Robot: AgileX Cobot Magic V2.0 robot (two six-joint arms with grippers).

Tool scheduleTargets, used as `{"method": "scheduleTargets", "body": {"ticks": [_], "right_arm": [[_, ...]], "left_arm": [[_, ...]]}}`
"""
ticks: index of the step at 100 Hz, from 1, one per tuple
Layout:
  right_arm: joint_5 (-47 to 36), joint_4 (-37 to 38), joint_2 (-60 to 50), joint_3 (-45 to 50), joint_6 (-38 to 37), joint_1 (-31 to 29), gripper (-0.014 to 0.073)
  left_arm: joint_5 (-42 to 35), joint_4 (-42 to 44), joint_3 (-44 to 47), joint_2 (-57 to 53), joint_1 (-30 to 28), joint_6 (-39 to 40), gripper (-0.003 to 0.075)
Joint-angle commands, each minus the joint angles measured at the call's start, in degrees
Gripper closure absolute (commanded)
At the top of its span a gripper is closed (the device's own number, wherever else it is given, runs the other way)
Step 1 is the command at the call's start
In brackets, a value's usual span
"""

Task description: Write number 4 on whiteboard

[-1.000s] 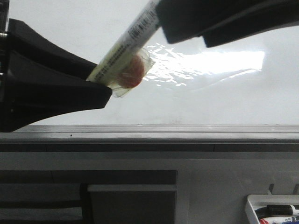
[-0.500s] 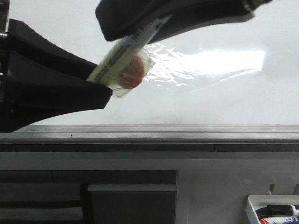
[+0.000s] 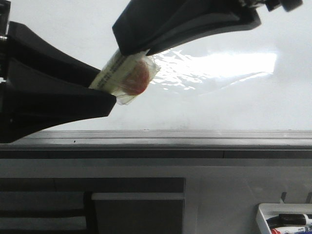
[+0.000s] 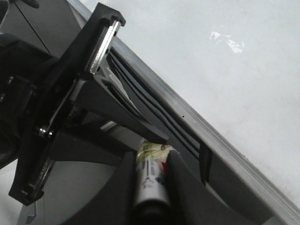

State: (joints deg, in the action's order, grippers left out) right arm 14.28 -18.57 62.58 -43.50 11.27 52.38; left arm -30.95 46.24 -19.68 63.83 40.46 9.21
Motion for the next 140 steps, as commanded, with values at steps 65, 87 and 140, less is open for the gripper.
{"method": "scheduleTargets", "body": {"ticks": [65, 87, 140], "right_arm": [[4.94, 2.28, 10.24, -22.87, 1.78, -15.67, 0.0655], [7.91, 2.42, 13.47, -23.01, 1.78, -16.91, 0.0655], [7.16, 0.31, 9.24, -14.13, 1.78, -20.05, 0.0655]], "left_arm": [[17.87, -11.31, -1.28, -18.92, -0.04, 11.24, 0.0302], [17.75, -11.32, -1.28, -19.07, -0.04, 11.24, 0.0302], [16.92, -11.57, -1.28, -19.07, -0.04, 11.24, 0.0302]]}}
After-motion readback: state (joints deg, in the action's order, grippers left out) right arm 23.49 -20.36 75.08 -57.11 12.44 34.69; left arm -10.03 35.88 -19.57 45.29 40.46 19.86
